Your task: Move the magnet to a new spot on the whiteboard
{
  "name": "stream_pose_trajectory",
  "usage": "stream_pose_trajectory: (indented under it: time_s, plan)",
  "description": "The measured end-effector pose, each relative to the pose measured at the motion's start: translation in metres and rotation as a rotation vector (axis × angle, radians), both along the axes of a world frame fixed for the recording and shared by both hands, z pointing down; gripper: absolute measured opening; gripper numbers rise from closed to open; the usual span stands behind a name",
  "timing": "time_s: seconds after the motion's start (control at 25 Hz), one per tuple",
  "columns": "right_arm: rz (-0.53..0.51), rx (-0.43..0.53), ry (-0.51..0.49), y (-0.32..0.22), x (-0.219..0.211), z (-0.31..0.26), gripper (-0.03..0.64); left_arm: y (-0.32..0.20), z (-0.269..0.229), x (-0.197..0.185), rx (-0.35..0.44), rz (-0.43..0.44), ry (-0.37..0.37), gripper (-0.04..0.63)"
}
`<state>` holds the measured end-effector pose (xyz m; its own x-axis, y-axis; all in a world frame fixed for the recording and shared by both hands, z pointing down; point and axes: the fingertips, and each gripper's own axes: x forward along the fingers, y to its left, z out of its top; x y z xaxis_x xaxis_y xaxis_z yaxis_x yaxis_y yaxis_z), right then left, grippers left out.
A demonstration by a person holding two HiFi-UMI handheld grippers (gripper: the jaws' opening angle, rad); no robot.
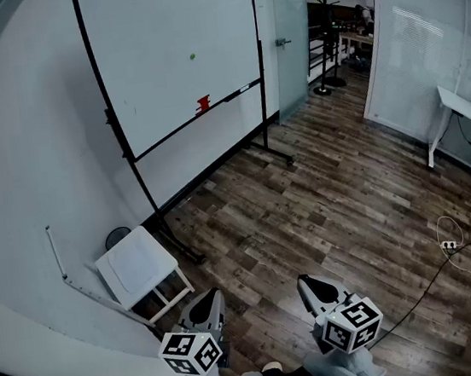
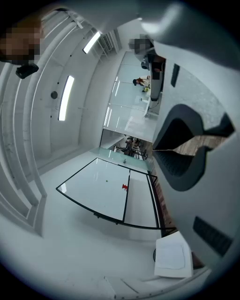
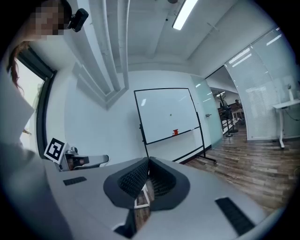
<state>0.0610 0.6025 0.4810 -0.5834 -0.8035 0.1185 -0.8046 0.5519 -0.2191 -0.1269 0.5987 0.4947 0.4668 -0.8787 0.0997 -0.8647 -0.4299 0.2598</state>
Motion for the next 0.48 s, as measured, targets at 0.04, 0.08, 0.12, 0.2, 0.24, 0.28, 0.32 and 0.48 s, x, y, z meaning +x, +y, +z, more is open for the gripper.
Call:
stream_pose_trajectory:
  time_s: [0.04, 0.08, 0.12, 0.2, 0.24, 0.28, 0.32, 0.48]
  plan:
    - [0.001, -0.002, 0.002, 0.0005, -0.0006, 0.0008, 0.028, -0.0001, 0.0005, 0.0000, -0.001, 0.005, -0.002, 0.015]
    - [0.003, -0.005, 0.003, 0.0009, -0.0012, 0.0017, 0.028, -0.0002, 0.0011, 0.0000, -0.002, 0.009, -0.005, 0.015]
    - [0.006, -0.008, 0.004, 0.0011, -0.0019, 0.0027, 0.028, -0.0004, 0.0019, -0.0003, -0.004, 0.014, -0.007, 0.015]
    - [0.008, -0.014, 0.003, 0.0006, -0.0038, 0.0048, 0.028, -0.0009, 0.0033, -0.0017, -0.006, 0.017, -0.011, 0.015]
    - [0.009, -0.017, -0.001, -0.0001, -0.0048, 0.0054, 0.028, -0.0011, 0.0036, -0.0027, -0.006, 0.017, -0.013, 0.015]
    - [0.010, -0.018, -0.006, -0.0009, -0.0053, 0.0053, 0.028, -0.0013, 0.0033, -0.0035, -0.005, 0.016, -0.014, 0.015]
    - [0.011, -0.017, -0.012, -0.0016, -0.0054, 0.0043, 0.028, -0.0014, 0.0026, -0.0039, -0.004, 0.015, -0.014, 0.015]
    - [0.014, -0.014, -0.029, -0.0046, -0.0079, 0.0029, 0.028, -0.0037, 0.0020, -0.0073, -0.004, 0.009, -0.013, 0.015]
